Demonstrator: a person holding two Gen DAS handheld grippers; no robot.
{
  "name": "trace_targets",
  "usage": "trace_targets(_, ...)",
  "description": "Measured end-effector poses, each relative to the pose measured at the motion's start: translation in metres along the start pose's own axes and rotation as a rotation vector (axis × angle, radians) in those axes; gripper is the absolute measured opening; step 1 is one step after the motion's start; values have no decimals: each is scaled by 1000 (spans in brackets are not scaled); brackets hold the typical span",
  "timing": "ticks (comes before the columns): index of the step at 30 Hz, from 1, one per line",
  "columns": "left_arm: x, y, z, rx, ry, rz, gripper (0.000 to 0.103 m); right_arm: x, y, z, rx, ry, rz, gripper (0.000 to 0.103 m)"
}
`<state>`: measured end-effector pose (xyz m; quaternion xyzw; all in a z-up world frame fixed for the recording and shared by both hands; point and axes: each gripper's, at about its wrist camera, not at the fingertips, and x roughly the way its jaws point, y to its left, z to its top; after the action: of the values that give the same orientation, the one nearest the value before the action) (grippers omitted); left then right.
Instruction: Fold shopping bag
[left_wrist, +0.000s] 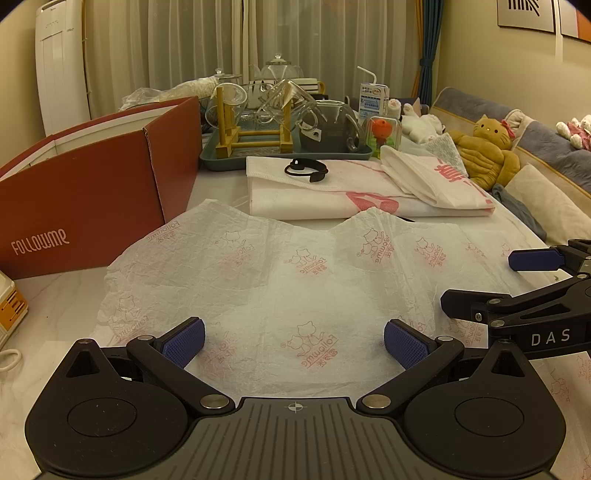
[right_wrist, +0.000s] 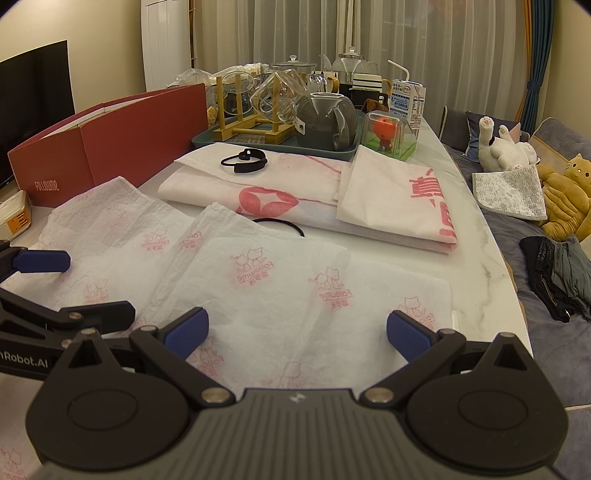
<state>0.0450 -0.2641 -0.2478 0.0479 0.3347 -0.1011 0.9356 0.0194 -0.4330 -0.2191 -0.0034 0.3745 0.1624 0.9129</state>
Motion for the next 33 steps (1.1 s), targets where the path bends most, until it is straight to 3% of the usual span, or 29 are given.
trace_targets(18, 15, -6, 5, -1, 0, 5, 103, 0, 0, 1, 0, 0, -1, 103)
trace_targets(24, -31, -4, 3, -46, -1, 63, 103, 1, 0, 1, 0, 0, -1, 103)
trace_targets(33, -52, 3, -2, -49, -1, 64, 103, 1, -1, 1, -1, 0, -1, 103)
